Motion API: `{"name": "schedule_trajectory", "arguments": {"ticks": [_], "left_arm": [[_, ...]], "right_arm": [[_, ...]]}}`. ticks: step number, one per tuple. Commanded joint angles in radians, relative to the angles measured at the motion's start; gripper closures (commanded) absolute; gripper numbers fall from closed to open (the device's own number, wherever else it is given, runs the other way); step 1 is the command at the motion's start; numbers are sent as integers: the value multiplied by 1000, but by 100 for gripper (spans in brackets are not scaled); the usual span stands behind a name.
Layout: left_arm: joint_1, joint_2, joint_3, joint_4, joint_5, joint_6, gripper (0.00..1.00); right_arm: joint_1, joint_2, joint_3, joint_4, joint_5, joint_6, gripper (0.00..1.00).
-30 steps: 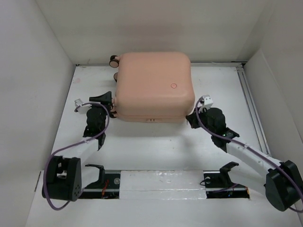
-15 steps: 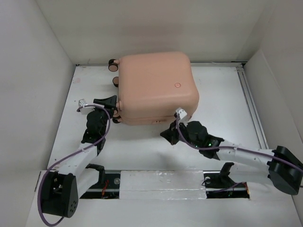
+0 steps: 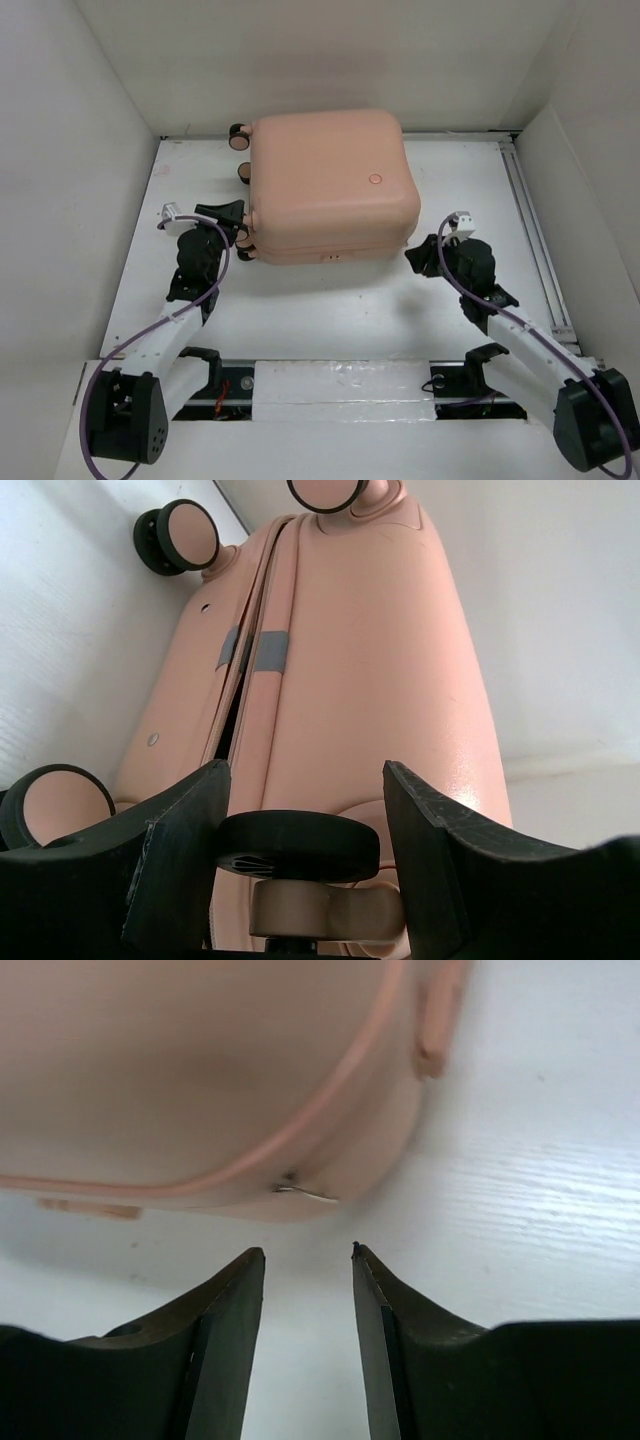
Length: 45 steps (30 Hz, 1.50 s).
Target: Pack the luggage
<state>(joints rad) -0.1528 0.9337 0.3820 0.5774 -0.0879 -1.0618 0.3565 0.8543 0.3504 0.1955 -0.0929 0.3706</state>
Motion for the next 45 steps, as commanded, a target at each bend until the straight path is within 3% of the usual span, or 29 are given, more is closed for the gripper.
{"name": "schedule_trajectory", "arguments": {"ticks": [1, 5, 12, 24, 29, 34, 38, 45], "left_arm": [[-8, -10, 69, 118, 80, 2, 100], [-8, 8, 60, 137, 103, 2, 100], [-8, 59, 60, 165, 123, 2, 100], [-8, 86, 60, 165, 132, 2, 100], [-8, 86, 69, 165, 132, 2, 100], [-8, 96, 69, 165, 132, 2, 100], [-8, 96, 69, 165, 132, 11, 100], [-8, 96, 60, 156, 123, 20, 100]], "right_arm": [[-95, 66, -19, 129, -155, -25, 53], [-160, 166, 1, 222, -350, -105, 53], [-151, 218, 1, 317, -360, -130, 52], [-151, 347, 59, 421, -231, -160, 55], [-160, 382, 59, 562, -215, -170, 55], [-160, 413, 9, 761, -278, -138, 74], [-151, 422, -2, 832, -252, -125, 99], [-79, 358, -60, 811, -157, -93, 100]]}}
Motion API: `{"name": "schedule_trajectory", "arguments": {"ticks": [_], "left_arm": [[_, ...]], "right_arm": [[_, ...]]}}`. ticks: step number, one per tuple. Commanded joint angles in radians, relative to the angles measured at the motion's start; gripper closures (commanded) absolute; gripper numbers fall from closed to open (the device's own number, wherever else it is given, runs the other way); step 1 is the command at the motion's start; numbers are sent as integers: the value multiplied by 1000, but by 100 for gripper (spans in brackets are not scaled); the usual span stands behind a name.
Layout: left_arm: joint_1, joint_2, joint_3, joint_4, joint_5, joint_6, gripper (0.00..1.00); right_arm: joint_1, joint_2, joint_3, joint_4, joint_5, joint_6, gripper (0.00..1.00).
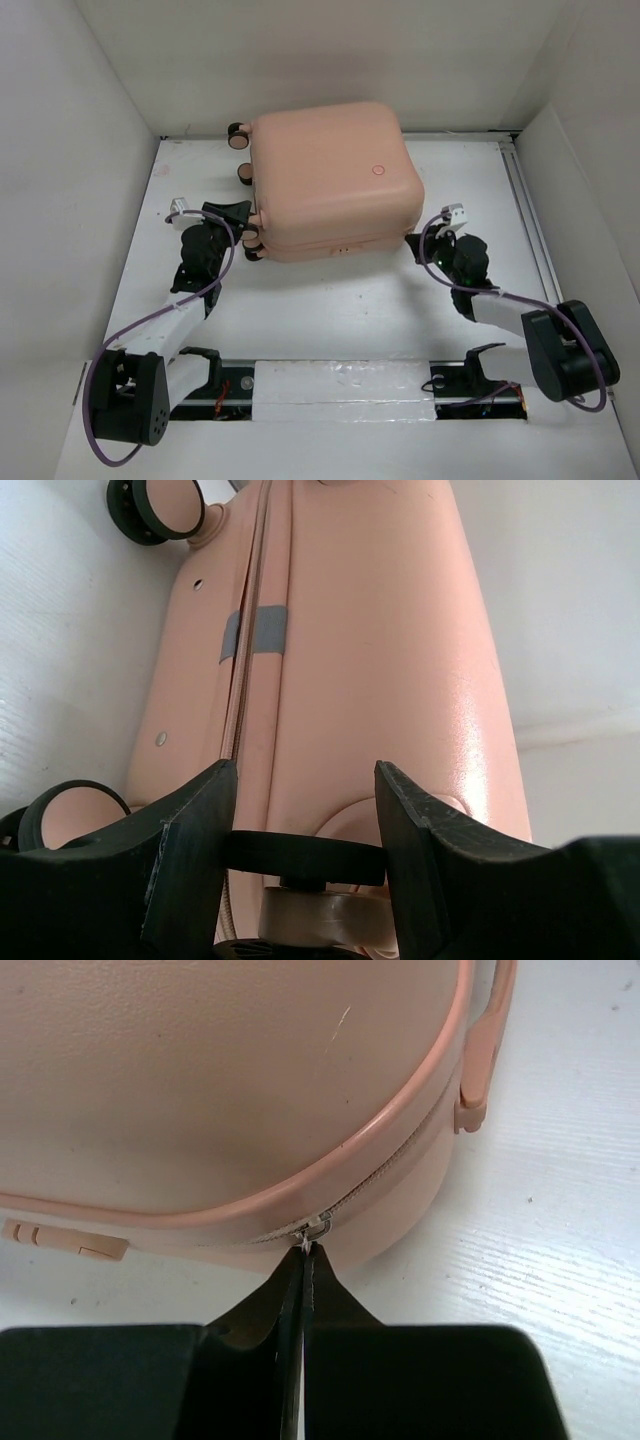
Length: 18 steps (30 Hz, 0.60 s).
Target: Pack the luggage
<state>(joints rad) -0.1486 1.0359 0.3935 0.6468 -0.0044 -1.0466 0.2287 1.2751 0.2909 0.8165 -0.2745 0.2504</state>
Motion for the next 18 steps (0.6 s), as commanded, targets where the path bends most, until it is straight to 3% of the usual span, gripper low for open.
{"name": "schedule_trajectory", "arguments": {"ticks": [1, 6, 10, 14, 18], "left_arm": [[-22, -7, 48, 86, 40, 5, 100], [-37, -7, 48, 96, 29, 14, 100], [-46, -7, 48, 96, 29, 14, 100], [-55, -7, 39, 119, 57, 2, 100], [-55, -7, 16, 119, 92, -7, 100]], "right_arm": [[84, -95, -1, 134, 43, 39, 100], [473, -223, 10, -225, 277, 98, 100], [651, -263, 77, -428, 363, 124, 100], [621, -189, 206, -531, 402, 58, 100], [477, -117, 341, -543, 229, -10, 100]]}}
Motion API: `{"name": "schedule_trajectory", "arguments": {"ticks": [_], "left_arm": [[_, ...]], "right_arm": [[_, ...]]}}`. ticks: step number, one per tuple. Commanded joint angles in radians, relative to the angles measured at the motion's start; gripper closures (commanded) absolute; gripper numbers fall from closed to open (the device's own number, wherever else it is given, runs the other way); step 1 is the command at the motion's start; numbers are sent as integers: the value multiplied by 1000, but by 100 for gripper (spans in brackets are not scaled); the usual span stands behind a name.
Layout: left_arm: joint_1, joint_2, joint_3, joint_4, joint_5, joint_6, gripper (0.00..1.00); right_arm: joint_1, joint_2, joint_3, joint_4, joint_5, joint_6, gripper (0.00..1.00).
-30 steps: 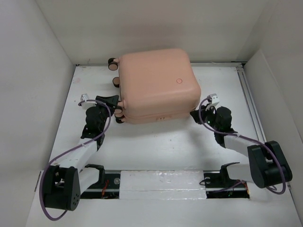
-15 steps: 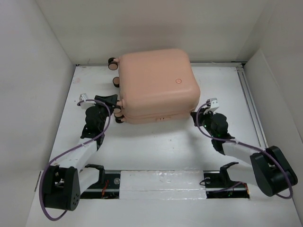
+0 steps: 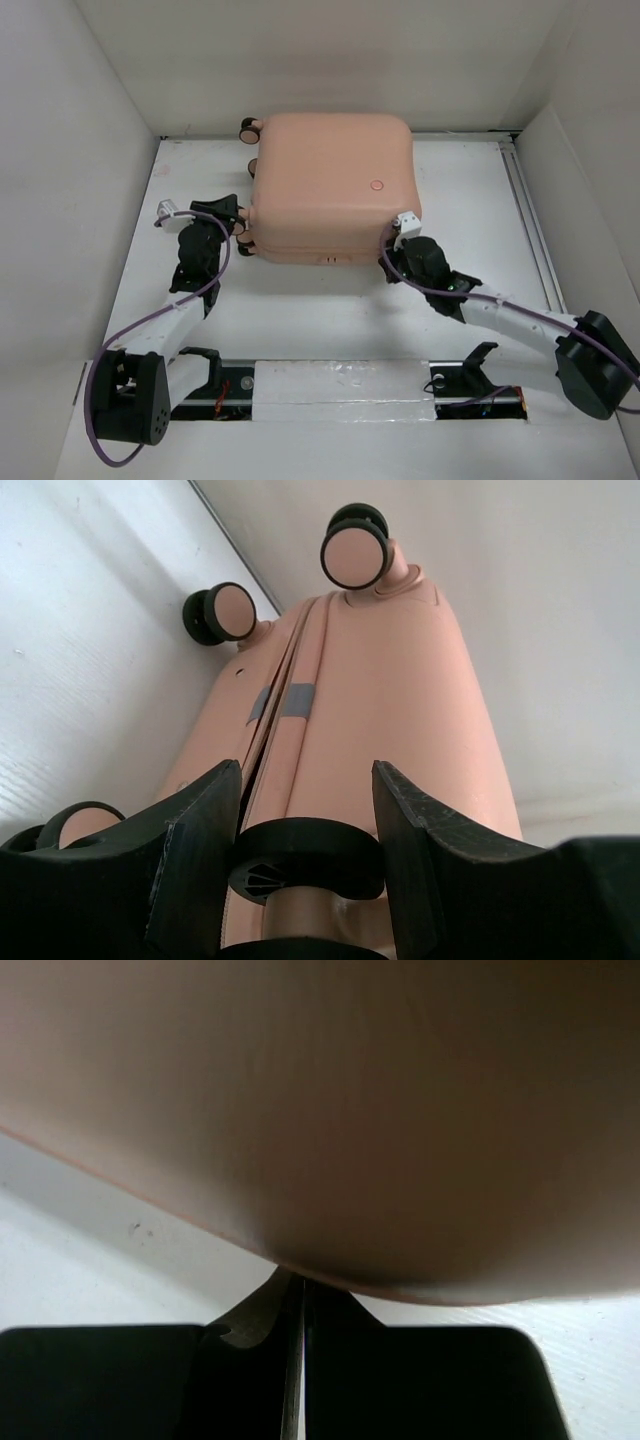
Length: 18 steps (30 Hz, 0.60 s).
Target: Pack the luggage
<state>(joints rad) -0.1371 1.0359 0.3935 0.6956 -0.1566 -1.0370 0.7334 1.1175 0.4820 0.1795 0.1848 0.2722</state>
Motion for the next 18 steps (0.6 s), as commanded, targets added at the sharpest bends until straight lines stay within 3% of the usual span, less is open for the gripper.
{"name": "schedule_trajectory", "arguments": {"ticks": [1, 4, 7, 10, 13, 18], "left_arm": [[-76, -7, 16, 79, 244, -17, 100], [-142, 7, 16, 90, 233, 3, 100], [-222, 45, 27, 113, 203, 3, 100], [-231, 61, 18, 151, 216, -6, 100], [-231, 46, 8, 151, 226, -6, 100], [-231, -7, -10, 137, 215, 15, 100]], "right_arm": [[-28, 57, 179, 94, -251, -31, 100], [47, 138, 257, 138, -294, -18, 100], [237, 227, 241, 222, -269, 57, 100], [379, 289, 208, 296, -205, 102, 100], [361, 269, 190, 238, -150, 102, 100], [311, 84, 178, 131, -137, 44, 100]]}}
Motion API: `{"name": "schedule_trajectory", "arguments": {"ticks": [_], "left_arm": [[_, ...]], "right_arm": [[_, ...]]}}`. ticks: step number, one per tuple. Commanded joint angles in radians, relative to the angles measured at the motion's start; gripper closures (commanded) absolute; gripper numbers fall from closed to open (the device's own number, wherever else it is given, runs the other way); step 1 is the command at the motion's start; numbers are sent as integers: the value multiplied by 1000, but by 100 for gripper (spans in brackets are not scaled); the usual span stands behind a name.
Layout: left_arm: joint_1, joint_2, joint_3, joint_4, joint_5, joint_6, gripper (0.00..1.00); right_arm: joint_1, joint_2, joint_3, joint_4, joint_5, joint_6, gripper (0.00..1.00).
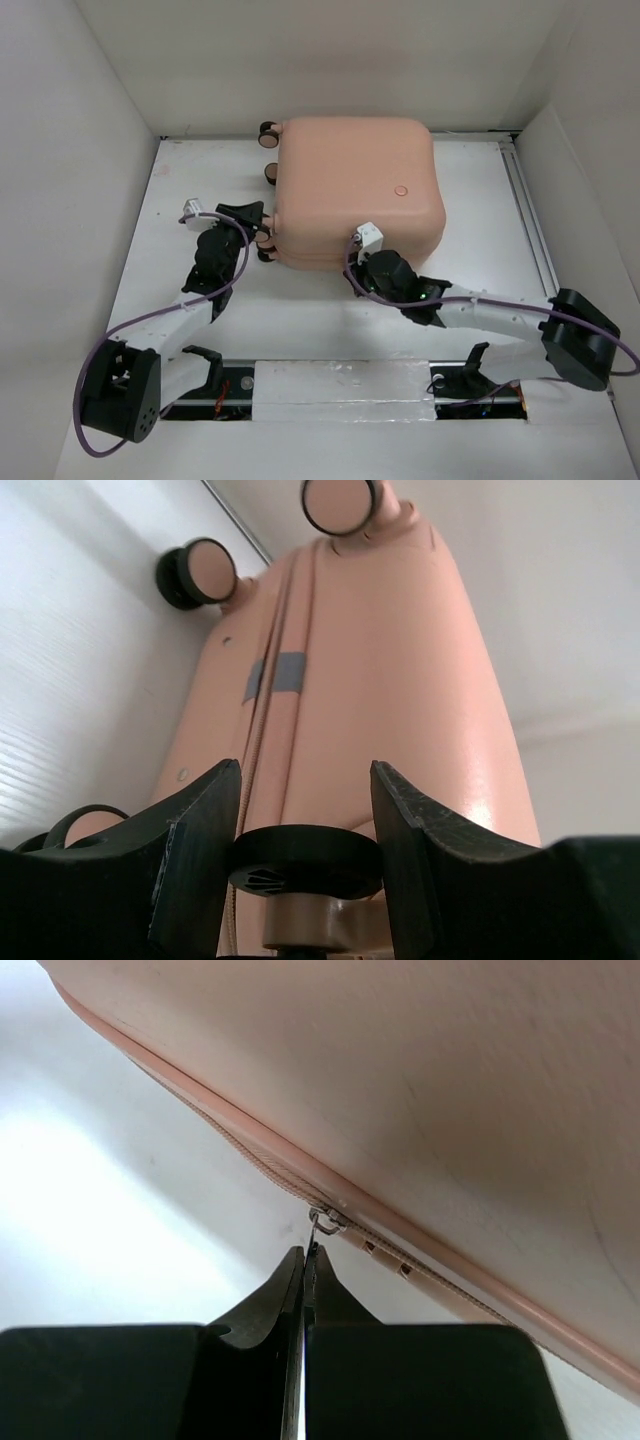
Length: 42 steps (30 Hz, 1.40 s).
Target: Pack the luggage
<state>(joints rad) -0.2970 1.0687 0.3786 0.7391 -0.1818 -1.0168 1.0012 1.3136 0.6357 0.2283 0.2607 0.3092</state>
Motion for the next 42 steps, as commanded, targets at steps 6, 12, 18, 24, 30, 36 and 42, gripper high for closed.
{"name": "schedule_trajectory", "arguments": {"ticks": [6, 12, 18, 24, 30, 36, 42], "left_arm": [[-71, -27, 14, 144, 393, -61, 100], [-96, -39, 26, 108, 365, -51, 100], [-96, -50, 26, 79, 344, -16, 100], [-96, -41, 26, 79, 344, -16, 100], [-96, -30, 26, 79, 355, -16, 100], [-96, 19, 46, 114, 422, -45, 100], [-166, 91, 97, 192, 459, -57, 100]], "right_arm": [[-7, 1, 76, 205, -354, -18, 100], [13, 223, 157, 315, -457, 18, 100], [4, 165, 116, 292, -399, 8, 100], [4, 196, 116, 292, -419, 8, 100], [4, 196, 125, 292, -419, 8, 100], [4, 216, 189, 283, -410, -28, 100], [4, 311, 274, 319, -457, -28, 100]]}}
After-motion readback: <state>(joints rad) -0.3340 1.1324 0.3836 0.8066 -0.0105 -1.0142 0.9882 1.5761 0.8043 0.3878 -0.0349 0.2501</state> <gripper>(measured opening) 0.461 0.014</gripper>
